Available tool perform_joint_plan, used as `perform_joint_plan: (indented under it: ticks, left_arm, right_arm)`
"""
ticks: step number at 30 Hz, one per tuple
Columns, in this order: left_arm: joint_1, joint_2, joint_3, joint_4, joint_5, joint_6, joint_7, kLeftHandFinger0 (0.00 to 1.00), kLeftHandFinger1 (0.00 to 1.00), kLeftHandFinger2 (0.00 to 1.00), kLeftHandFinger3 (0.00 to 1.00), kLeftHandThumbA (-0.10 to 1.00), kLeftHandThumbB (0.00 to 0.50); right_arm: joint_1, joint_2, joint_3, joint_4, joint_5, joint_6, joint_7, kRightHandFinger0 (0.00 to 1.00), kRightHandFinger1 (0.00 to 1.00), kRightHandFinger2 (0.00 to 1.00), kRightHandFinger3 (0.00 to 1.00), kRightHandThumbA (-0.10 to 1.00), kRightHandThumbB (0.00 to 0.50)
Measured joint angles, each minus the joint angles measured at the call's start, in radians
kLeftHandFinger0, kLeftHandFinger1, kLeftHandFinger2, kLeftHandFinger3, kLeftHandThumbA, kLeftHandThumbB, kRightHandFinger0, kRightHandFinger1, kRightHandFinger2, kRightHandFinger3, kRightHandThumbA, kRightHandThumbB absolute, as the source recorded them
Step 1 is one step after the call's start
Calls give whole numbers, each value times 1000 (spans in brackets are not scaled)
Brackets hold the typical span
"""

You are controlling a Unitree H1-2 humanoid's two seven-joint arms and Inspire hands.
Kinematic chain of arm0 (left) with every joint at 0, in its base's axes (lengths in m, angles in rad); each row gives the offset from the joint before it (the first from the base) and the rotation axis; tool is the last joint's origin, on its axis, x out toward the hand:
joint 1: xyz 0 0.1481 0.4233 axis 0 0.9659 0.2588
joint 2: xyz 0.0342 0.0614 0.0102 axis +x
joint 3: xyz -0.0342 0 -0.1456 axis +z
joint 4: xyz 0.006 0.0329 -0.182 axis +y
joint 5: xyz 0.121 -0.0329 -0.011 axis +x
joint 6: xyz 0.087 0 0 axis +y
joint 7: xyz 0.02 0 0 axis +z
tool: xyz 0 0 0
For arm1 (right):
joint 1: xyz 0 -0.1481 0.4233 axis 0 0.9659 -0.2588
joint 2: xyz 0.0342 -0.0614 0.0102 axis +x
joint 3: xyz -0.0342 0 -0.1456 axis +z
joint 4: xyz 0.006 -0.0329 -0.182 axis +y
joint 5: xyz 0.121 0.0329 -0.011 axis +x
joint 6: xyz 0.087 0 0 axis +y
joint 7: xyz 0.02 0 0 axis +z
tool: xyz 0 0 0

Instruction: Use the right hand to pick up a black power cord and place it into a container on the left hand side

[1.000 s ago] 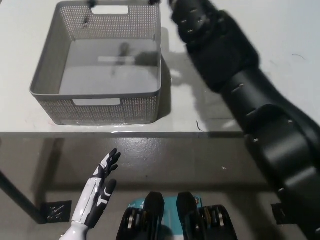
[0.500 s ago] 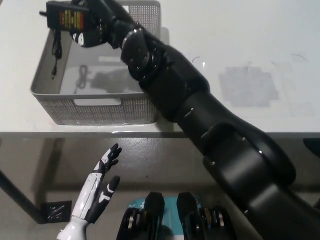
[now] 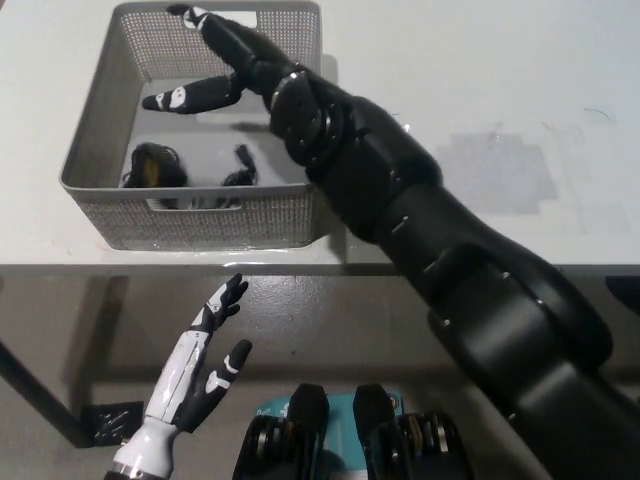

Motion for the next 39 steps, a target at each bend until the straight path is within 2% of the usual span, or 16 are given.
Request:
perform_joint_plan:
  ticks: [3,9,10,12,16,18,20,22,23,25,29,31,33,34,38,39]
  left_arm:
    - [1,0,-2,0,2,3,-2,1000,1000,1000,1000,881,113]
    - [1,0,-5,-1,10,4,-6,1000,1000,1000,1000,875,113]
    - [1,0,-6,-1,12,5,-7,1000,1000,1000,1000,872,111]
    - [1,0,-6,-1,15,8,-8,1000,1000,1000,1000,858,106]
    - [1,0,-6,-1,19,11,-11,1000,1000,1000,1000,856,118]
    - [1,0,-5,-1,19,12,-12,1000,1000,1000,1000,870,118]
    - [1,0,-5,0,19,14,-14,1000,1000,1000,1000,909,126]
    - [1,0,-5,0,19,16,-15,1000,1000,1000,1000,929,120]
    - [1,0,-5,0,19,16,-16,1000,1000,1000,1000,973,143]
    - [1,0,-5,1,19,18,-16,1000,1000,1000,1000,1000,146]
    - [1,0,-3,2,18,19,-17,1000,1000,1000,1000,1000,194]
    - [1,0,-3,4,18,19,-18,1000,1000,1000,1000,1000,227]
    - [1,0,-2,7,18,19,-19,1000,1000,1000,1000,1000,233]
    - [1,0,-2,10,17,19,-21,1000,1000,1000,1000,1000,239]
    - [1,0,0,15,16,19,-23,1000,1000,1000,1000,1000,238]
    - [1,0,2,16,15,19,-23,1000,1000,1000,1000,1000,220]
  right_arm:
    - [11,-18,0,-29,0,5,17,1000,1000,1000,1000,1000,468]
    - [69,-44,-48,-147,27,19,41,1000,1000,1000,1000,1000,435]
    - [83,-50,-64,-183,35,19,45,1000,1000,1000,1000,1000,417]
    - [112,-61,-91,-259,51,19,51,1000,1000,1000,1000,1000,447]
    - [169,-84,-135,-409,71,36,59,1000,1000,1000,1000,1000,457]
    - [198,-92,-157,-481,80,44,63,1000,1000,1000,1000,1000,434]
    - [236,-99,-175,-558,96,55,70,1000,1000,1000,1000,1000,448]
    - [268,-105,-193,-624,108,65,74,1000,1000,1000,1000,1000,430]
    - [287,-109,-201,-654,114,69,76,1000,1000,1000,1000,1000,379]
    - [326,-119,-219,-726,129,80,81,1000,1000,1000,1000,1000,355]
    - [430,-143,-252,-866,160,97,91,1000,1000,1000,1000,1000,335]
    - [488,-155,-268,-937,177,103,94,1000,1000,1000,1000,1000,351]
    - [565,-169,-276,-1014,194,106,99,1000,1000,1000,1000,1000,355]
    - [604,-176,-280,-1050,203,108,101,1000,1000,1000,1000,1000,326]
    - [759,-201,-292,-1184,240,108,112,1000,1000,1000,1000,1000,357]
    - [822,-210,-299,-1231,261,108,118,1000,1000,1000,1000,1000,369]
